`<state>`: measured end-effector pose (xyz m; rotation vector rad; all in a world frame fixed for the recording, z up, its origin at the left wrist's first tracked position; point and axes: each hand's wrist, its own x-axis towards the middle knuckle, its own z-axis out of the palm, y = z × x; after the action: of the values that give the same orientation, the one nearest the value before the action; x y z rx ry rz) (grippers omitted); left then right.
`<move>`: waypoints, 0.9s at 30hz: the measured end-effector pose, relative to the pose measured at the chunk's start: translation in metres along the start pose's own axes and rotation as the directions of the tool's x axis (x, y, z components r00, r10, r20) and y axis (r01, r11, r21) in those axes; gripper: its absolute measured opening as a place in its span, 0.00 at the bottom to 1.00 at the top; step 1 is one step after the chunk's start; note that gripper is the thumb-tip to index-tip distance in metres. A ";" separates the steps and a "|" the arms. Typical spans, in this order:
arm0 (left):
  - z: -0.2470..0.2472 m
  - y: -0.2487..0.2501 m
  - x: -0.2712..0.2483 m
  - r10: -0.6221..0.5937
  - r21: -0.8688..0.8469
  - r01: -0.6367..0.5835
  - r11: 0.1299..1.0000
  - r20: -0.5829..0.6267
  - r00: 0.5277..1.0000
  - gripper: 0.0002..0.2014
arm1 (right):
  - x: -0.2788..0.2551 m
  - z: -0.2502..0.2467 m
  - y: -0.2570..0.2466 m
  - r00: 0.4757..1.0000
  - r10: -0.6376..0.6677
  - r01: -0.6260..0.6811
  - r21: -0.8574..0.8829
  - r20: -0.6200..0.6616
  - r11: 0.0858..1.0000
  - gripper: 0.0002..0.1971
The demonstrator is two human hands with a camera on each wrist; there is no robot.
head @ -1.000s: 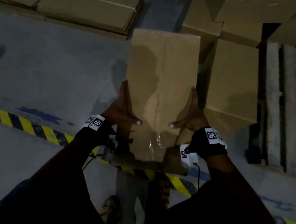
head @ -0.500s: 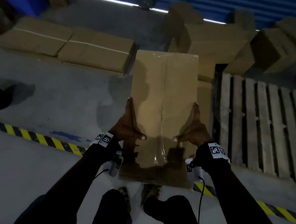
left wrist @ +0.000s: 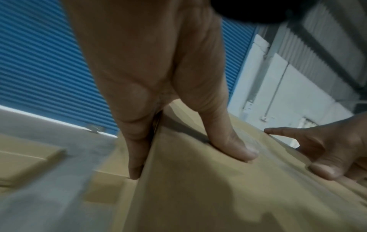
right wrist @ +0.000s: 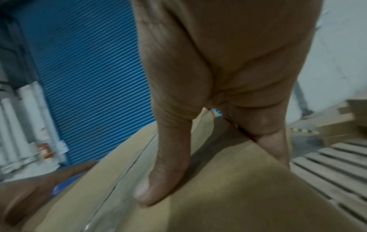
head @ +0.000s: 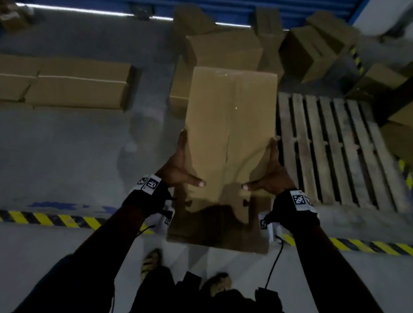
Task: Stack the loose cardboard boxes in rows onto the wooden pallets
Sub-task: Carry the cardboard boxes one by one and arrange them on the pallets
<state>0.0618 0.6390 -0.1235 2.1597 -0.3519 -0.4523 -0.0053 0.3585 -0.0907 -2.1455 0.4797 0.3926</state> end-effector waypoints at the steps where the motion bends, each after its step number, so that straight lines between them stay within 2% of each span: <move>1: 0.019 0.017 0.010 0.026 -0.021 -0.025 0.999 0.024 0.999 0.78 | -0.002 -0.022 0.014 0.999 0.016 -0.015 0.020 -0.043 1.000 0.79; 3: 0.047 0.037 0.027 0.025 -0.034 -0.023 0.999 0.069 0.997 0.79 | -0.002 -0.051 0.036 0.995 0.044 -0.041 0.032 -0.087 0.999 0.78; 6: 0.095 0.066 0.063 0.006 -0.147 0.020 0.989 0.175 0.985 0.77 | 0.005 -0.099 0.067 0.986 0.113 -0.113 0.005 -0.121 0.994 0.78; 8: 0.117 0.077 0.083 0.016 -0.207 0.027 0.978 0.203 0.979 0.76 | 0.016 -0.121 0.081 0.978 0.157 -0.163 -0.034 -0.136 0.986 0.78; 13: 0.172 0.094 0.145 0.020 -0.241 0.045 0.970 0.261 0.965 0.77 | 0.073 -0.163 0.136 0.969 0.191 -0.202 -0.060 -0.158 0.977 0.83; 15: 0.189 0.100 0.168 0.023 -0.226 0.043 0.973 0.284 0.959 0.77 | 0.091 -0.177 0.145 0.955 0.227 -0.249 -0.103 -0.188 0.963 0.77; 17: 0.204 0.105 0.191 0.006 -0.191 0.051 0.980 0.283 0.959 0.77 | 0.109 -0.191 0.148 0.950 0.250 -0.276 -0.126 -0.188 0.953 0.73; 20: 0.217 0.111 0.219 0.007 -0.171 0.042 0.984 0.279 0.960 0.76 | 0.135 -0.208 0.164 0.951 0.272 -0.291 -0.127 -0.150 0.948 0.77; 22: 0.223 0.115 0.238 0.036 -0.172 0.010 0.985 0.262 0.964 0.75 | 0.150 -0.220 0.172 0.945 0.304 -0.313 -0.063 -0.119 0.948 0.78; 27: 0.247 0.127 0.278 -0.024 -0.162 0.055 0.985 0.187 0.982 0.70 | 0.188 -0.238 0.205 0.939 0.329 -0.328 0.033 -0.098 0.944 0.77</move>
<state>0.1906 0.2778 -0.2097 1.9702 -0.3603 -0.6833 0.0872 0.0163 -0.1825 -2.0783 0.9040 0.4620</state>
